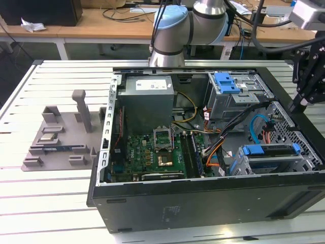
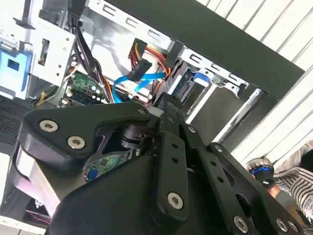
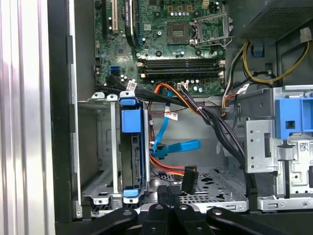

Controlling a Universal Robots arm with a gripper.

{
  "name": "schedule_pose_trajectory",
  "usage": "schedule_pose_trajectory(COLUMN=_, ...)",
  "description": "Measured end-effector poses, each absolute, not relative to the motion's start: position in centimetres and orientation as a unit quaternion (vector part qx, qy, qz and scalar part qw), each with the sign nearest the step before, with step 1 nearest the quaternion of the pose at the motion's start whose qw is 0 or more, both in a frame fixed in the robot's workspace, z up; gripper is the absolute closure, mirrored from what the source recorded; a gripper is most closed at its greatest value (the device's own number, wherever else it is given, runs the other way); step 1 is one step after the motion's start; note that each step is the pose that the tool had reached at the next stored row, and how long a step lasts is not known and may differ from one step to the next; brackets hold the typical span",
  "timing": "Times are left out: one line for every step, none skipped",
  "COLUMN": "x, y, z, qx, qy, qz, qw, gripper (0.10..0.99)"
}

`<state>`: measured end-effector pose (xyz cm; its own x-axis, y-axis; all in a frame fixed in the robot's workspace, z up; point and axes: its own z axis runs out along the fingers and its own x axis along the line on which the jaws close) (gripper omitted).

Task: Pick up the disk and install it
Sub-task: 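Insert the first disk wire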

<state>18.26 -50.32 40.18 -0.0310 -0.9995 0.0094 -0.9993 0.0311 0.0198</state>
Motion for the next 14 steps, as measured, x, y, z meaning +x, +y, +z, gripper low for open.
schedule_pose_trajectory(x=18.3, y=-50.2, z=40.2, qx=0.696, qy=-0.718, qz=-0.004, qw=0.01, gripper=0.98)
schedule_pose_trajectory(x=18.3, y=-50.1, z=40.1, qx=0.696, qy=-0.718, qz=-0.004, qw=0.011, gripper=0.98)
schedule_pose_trajectory(x=18.3, y=-49.8, z=40.1, qx=0.696, qy=-0.718, qz=-0.003, qw=0.011, gripper=0.98)
schedule_pose_trajectory(x=18.3, y=-49.7, z=40.1, qx=0.696, qy=-0.718, qz=-0.003, qw=0.011, gripper=0.98)
schedule_pose_trajectory(x=18.3, y=-49.6, z=40.1, qx=0.696, qy=-0.718, qz=-0.003, qw=0.011, gripper=0.98)
schedule_pose_trajectory(x=18.3, y=-49.3, z=40.1, qx=0.696, qy=-0.718, qz=-0.003, qw=0.011, gripper=0.98)
schedule_pose_trajectory(x=18.3, y=-49.1, z=40.1, qx=0.696, qy=-0.718, qz=-0.003, qw=0.011, gripper=0.98)
schedule_pose_trajectory(x=18.3, y=-48.9, z=40.0, qx=0.696, qy=-0.718, qz=-0.004, qw=0.011, gripper=0.98)
schedule_pose_trajectory(x=18.3, y=-48.8, z=40.1, qx=0.696, qy=-0.718, qz=-0.003, qw=0.011, gripper=0.98)
schedule_pose_trajectory(x=18.3, y=-48.5, z=40.0, qx=0.696, qy=-0.718, qz=-0.003, qw=0.011, gripper=0.98)
schedule_pose_trajectory(x=18.3, y=-48.4, z=40.0, qx=0.696, qy=-0.718, qz=-0.003, qw=0.011, gripper=0.98)
schedule_pose_trajectory(x=18.3, y=-48.1, z=40.0, qx=0.696, qy=-0.718, qz=-0.003, qw=0.011, gripper=0.98)
schedule_pose_trajectory(x=18.3, y=-47.9, z=40.0, qx=0.696, qy=-0.718, qz=-0.003, qw=0.011, gripper=0.98)
schedule_pose_trajectory(x=18.3, y=-47.8, z=40.0, qx=0.696, qy=-0.718, qz=-0.003, qw=0.011, gripper=0.98)
